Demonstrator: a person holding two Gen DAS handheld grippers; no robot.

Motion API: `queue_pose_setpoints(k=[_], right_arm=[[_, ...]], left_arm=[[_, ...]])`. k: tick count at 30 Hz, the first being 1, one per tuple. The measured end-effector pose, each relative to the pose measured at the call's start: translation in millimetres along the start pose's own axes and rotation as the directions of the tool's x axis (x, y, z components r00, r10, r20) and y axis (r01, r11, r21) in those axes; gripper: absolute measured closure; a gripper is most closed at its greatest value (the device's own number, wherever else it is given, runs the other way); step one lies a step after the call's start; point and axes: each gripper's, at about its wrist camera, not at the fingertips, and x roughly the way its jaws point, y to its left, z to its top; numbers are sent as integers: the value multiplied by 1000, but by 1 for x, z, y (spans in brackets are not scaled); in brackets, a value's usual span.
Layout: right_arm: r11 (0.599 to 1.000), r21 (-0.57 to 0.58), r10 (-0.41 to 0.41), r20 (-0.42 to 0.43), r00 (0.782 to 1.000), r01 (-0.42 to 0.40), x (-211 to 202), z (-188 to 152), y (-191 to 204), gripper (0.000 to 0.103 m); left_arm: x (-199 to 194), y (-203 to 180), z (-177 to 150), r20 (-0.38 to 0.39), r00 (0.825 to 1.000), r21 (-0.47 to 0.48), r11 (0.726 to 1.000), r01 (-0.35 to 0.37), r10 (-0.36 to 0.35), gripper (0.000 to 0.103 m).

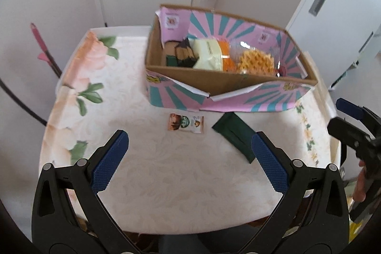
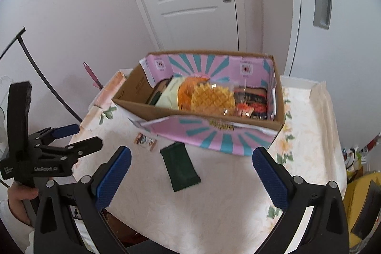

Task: Organize snacks
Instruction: 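Grasp the small juice carton with the left gripper while the right grasps the dark green bar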

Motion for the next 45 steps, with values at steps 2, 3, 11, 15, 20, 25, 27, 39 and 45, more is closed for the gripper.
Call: queue_pose_setpoints(k=[2,3,11,15,20,25,27,39,45], right_arm=[[1000,2,-11,-10,1000,11,6,-6,3,1],[1000,3,-14,-17,1000,14,10,-9,4,1],[997,-49,-54,-55,997,51,59,-37,19,2],[995,-90,-56,-70,996,50,86,-48,25,7],[988,-152,-47,-79,996,34,110,-53,31,14],[982,-191,-23,-90,996,5,127,-56,31,22],[979,-202,-11,-95,995,-9,132,-57,30,25],[951,-309,-10,-70,998,-12,146,-61,35,50],[943,-334,-10,-71,997,-15,150,-56,45,60]], left_arm=[[15,1,0,-22,1000,3,1000,11,-11,1],[22,3,0,-28,999,1,1000,15,-15,1],[83,17,-6,-79,997,-20,1000,19,-20,10],[103,15,-11,-68,998,0,1000,9,-9,14],[118,10,-17,-44,999,27,1000,-5,7,21],[122,5,-19,-9,1000,45,999,-19,20,22],[124,4,-17,-1,1000,53,998,-29,30,22],[128,-5,-21,35,997,112,991,-74,71,50],[118,2,-19,26,998,104,993,-53,51,66]])
